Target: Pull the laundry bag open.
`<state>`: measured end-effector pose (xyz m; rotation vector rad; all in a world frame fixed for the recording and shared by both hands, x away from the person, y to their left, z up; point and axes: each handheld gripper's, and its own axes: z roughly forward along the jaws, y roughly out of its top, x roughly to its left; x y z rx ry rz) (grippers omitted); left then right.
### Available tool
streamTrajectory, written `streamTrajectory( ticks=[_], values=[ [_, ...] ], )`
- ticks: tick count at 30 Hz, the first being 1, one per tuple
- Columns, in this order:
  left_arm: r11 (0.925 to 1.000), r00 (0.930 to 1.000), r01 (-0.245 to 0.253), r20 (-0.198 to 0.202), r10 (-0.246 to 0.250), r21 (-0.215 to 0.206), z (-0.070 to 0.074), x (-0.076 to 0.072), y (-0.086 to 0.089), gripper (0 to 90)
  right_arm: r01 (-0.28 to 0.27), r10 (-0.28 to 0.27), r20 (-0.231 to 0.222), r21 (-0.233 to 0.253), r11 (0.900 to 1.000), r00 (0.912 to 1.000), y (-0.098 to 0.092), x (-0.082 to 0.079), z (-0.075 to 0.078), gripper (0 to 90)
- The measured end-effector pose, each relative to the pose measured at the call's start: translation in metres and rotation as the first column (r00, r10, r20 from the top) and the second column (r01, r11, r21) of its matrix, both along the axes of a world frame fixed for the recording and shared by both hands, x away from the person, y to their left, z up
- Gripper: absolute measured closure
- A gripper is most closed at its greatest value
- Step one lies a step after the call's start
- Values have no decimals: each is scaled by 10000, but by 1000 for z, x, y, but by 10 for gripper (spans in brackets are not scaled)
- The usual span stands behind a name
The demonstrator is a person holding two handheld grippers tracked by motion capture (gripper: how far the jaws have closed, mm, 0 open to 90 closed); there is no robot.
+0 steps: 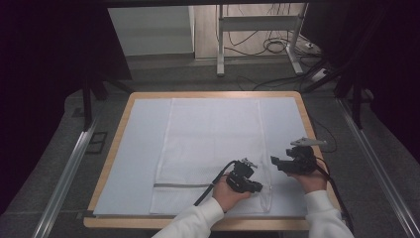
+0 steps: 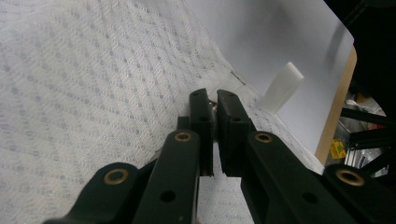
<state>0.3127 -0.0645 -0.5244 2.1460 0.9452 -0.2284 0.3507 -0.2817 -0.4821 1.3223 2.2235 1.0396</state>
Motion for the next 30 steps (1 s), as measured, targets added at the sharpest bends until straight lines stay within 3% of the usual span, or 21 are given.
streamTrajectory(
  ticks=[13,22,30],
  values=[
    [9991,9986,4,527,19,-434,19,-4,19,866,19,-18,-56,177,9998,10000,-3,-2,2,276],
    [9966,9987,-87,485,128,-823,25,-3,32,866,121,-91,-412,736,9972,9991,-5,-6,8,270],
    [9939,9983,-184,533,243,-1084,29,-4,48,866,53,18,-799,890,9960,9968,-4,-7,8,260]
  ],
)
